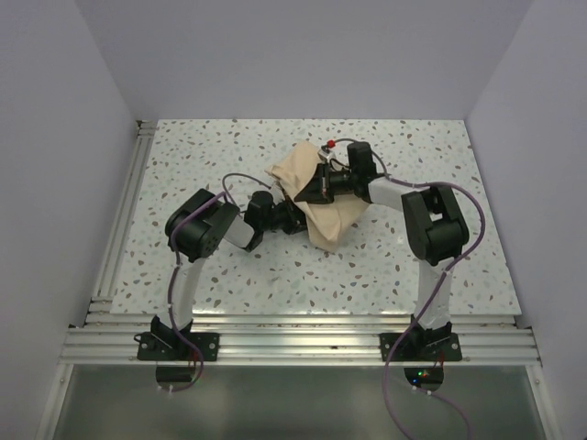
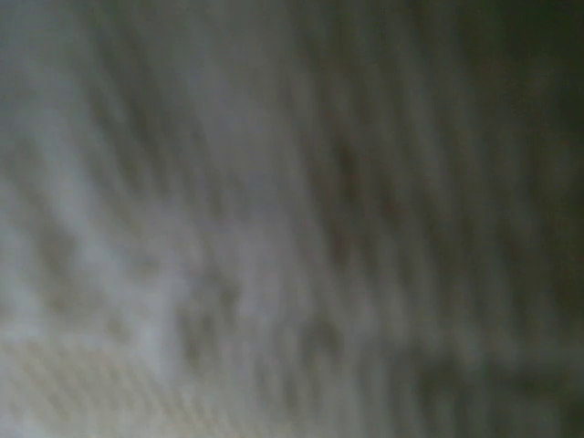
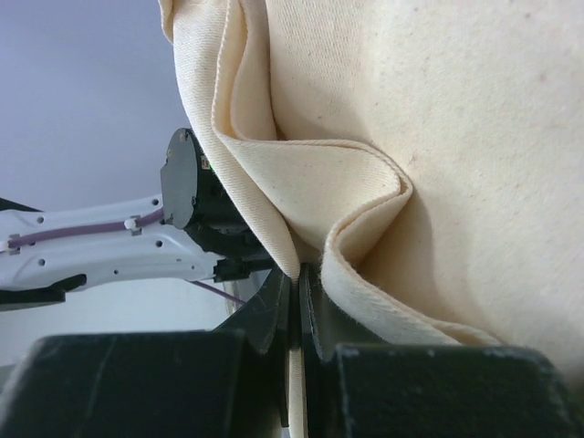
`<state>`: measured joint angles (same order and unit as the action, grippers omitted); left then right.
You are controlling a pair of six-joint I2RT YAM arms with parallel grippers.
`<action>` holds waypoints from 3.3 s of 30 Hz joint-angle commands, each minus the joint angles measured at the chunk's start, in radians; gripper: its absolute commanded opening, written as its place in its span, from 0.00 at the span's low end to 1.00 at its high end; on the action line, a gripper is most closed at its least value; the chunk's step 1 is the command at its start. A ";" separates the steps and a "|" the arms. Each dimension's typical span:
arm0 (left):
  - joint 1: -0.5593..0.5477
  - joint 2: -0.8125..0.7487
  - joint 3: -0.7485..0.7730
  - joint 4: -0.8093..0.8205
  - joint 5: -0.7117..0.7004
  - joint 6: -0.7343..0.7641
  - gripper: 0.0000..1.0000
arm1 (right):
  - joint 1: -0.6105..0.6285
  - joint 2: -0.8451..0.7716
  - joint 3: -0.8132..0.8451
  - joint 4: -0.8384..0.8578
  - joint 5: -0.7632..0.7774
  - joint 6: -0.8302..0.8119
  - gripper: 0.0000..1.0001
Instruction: Prepare the surgical pack
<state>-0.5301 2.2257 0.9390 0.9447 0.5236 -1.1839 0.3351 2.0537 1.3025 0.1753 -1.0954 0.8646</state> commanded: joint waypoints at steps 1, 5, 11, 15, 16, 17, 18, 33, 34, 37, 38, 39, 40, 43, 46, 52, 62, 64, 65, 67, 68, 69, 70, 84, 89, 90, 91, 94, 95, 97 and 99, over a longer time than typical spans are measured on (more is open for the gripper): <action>0.010 0.011 0.053 0.003 -0.086 0.043 0.00 | 0.071 -0.018 0.004 -0.043 -0.127 0.033 0.00; 0.012 0.000 0.053 -0.001 -0.093 0.047 0.00 | 0.073 0.048 -0.015 0.047 -0.129 0.091 0.00; 0.010 -0.006 0.061 -0.012 -0.091 0.056 0.00 | 0.067 0.103 -0.062 0.208 -0.158 0.181 0.00; 0.010 -0.014 0.061 -0.027 -0.093 0.066 0.00 | 0.056 0.189 -0.098 0.479 -0.179 0.391 0.00; 0.012 -0.015 0.063 -0.029 -0.094 0.069 0.00 | 0.053 0.207 -0.103 0.650 -0.184 0.455 0.00; 0.012 -0.015 0.063 -0.033 -0.094 0.072 0.00 | 0.051 0.227 -0.111 0.740 -0.187 0.593 0.00; 0.013 -0.014 0.064 -0.035 -0.094 0.073 0.00 | 0.048 0.247 -0.112 0.835 -0.189 0.667 0.00; 0.038 -0.015 0.063 -0.058 -0.096 0.086 0.00 | 0.030 0.321 -0.109 1.396 -0.238 1.095 0.00; 0.039 -0.018 0.063 -0.063 -0.096 0.087 0.00 | 0.030 0.312 -0.121 1.338 -0.242 1.032 0.00; 0.047 -0.023 0.061 -0.076 -0.093 0.095 0.00 | 0.024 0.275 -0.167 1.198 -0.244 0.894 0.00; 0.051 -0.027 0.060 -0.081 -0.093 0.099 0.00 | 0.022 0.263 -0.184 1.151 -0.242 0.849 0.00; 0.053 -0.029 0.058 -0.089 -0.091 0.102 0.00 | 0.019 0.238 -0.193 1.024 -0.238 0.797 0.00; 0.061 -0.035 0.052 -0.090 -0.091 0.104 0.00 | 0.021 0.217 -0.198 0.926 -0.235 0.651 0.00; 0.071 -0.044 0.047 -0.103 -0.083 0.112 0.00 | 0.019 0.114 -0.091 -0.171 -0.126 -0.240 0.00; 0.073 -0.049 0.044 -0.110 -0.080 0.118 0.00 | 0.027 0.116 0.085 -0.448 -0.093 -0.351 0.00; 0.073 -0.040 0.038 -0.089 -0.071 0.106 0.00 | 0.041 0.120 0.146 -0.624 -0.035 -0.489 0.00; 0.076 -0.014 0.075 -0.095 -0.060 0.102 0.00 | 0.074 0.108 0.098 -0.493 -0.164 -0.408 0.00; 0.076 -0.014 0.076 -0.092 -0.063 0.098 0.00 | 0.077 0.097 0.086 -0.439 -0.159 -0.362 0.00; 0.076 -0.015 0.078 -0.092 -0.065 0.098 0.00 | 0.076 0.094 0.086 -0.430 -0.172 -0.351 0.00; 0.074 -0.020 0.075 -0.090 -0.068 0.098 0.00 | 0.081 0.079 0.084 -0.412 -0.164 -0.332 0.00; 0.076 -0.023 0.070 -0.086 -0.070 0.098 0.00 | 0.082 0.076 0.087 -0.413 -0.170 -0.331 0.00; 0.076 -0.035 0.058 -0.083 -0.071 0.098 0.00 | 0.087 0.069 0.087 -0.418 -0.159 -0.331 0.00; 0.076 -0.044 0.049 -0.083 -0.073 0.099 0.01 | 0.087 0.063 0.090 -0.431 -0.152 -0.341 0.00; 0.078 -0.366 -0.307 -0.164 -0.175 0.116 0.55 | 0.085 0.059 0.231 -0.576 -0.057 -0.411 0.32; 0.078 -0.463 -0.357 -0.305 -0.191 0.184 0.58 | 0.085 0.046 0.248 -0.609 -0.023 -0.440 0.50; 0.079 -0.500 -0.393 -0.313 -0.195 0.188 0.58 | 0.087 0.043 0.247 -0.609 -0.017 -0.440 0.52; 0.079 -0.518 -0.407 -0.326 -0.203 0.205 0.59 | 0.085 0.033 0.248 -0.609 -0.011 -0.441 0.56; 0.084 -0.599 -0.427 -0.478 -0.256 0.274 0.61 | 0.085 0.007 0.259 -0.608 -0.003 -0.444 0.57; 0.087 -0.624 -0.434 -0.547 -0.286 0.286 0.62 | 0.085 -0.003 0.261 -0.608 0.005 -0.446 0.58; 0.093 -0.713 -0.471 -0.616 -0.319 0.311 0.64 | 0.087 -0.038 0.261 -0.603 0.003 -0.453 0.58; 0.093 -0.815 -0.491 -0.671 -0.345 0.332 0.65 | 0.085 -0.075 0.258 -0.611 0.014 -0.467 0.58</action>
<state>-0.4488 1.5307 0.4789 0.4351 0.2600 -0.9390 0.4145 2.0975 1.5166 -0.4126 -1.0924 0.4278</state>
